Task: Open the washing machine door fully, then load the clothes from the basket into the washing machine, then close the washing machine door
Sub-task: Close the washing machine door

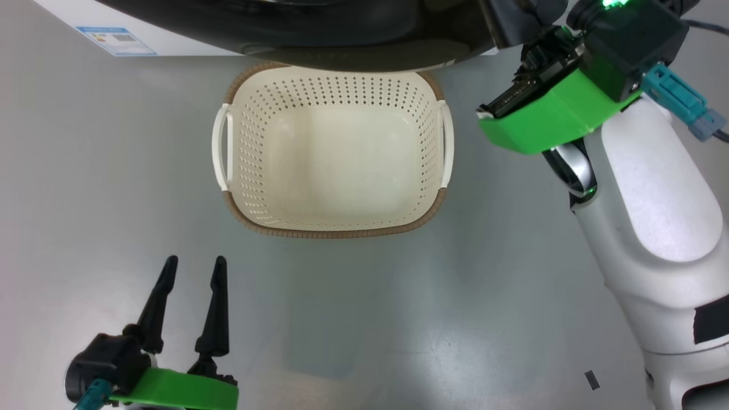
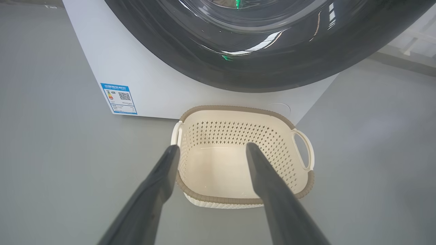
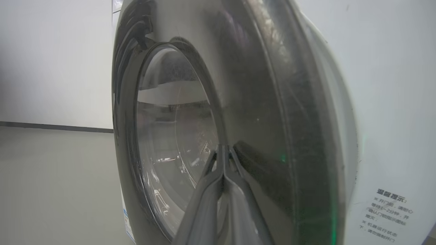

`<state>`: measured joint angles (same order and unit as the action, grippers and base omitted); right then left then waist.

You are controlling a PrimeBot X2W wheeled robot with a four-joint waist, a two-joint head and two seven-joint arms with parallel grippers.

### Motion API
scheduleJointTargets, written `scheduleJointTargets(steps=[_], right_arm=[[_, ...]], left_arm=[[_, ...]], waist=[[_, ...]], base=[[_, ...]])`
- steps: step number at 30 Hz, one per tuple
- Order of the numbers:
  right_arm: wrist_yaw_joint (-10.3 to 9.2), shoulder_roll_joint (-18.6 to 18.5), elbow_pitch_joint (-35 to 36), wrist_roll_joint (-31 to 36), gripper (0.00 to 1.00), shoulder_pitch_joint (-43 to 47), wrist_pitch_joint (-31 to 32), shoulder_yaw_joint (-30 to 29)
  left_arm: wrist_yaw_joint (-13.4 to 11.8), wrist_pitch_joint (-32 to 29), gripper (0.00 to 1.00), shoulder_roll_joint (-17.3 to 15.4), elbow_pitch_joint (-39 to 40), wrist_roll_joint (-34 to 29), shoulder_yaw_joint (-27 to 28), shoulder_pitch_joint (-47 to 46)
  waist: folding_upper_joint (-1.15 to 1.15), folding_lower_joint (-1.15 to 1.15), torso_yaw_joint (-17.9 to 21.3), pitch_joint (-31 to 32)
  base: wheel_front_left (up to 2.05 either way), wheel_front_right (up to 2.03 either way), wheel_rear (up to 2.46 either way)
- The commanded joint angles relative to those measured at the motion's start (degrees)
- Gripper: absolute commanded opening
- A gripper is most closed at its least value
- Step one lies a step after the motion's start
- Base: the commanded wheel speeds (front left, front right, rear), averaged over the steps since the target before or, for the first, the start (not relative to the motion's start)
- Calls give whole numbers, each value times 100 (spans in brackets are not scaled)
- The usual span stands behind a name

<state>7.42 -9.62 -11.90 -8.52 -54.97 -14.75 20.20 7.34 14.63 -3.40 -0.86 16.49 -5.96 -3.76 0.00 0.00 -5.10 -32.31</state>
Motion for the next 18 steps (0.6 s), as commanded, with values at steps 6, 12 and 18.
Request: scheduleJointTargets(steps=[6,12,18], right_arm=[[7,-2,-106,126,0,-324,-25,31],[7,-133,-371,262,0,-684,-25,-84],[7,-250,-640,324,0,-950,-25,-111]], left_arm=[[14,37,100,-131,175,43,57,99],[14,37,100,-128,156,64,8,118],[14,37,100,-136,106,87,15,149]], waist=[[0,0,-127,-58],[0,0,-201,-82],[0,0,-212,-2]], base=[[0,0,0],[0,0,0],[0,0,0]])
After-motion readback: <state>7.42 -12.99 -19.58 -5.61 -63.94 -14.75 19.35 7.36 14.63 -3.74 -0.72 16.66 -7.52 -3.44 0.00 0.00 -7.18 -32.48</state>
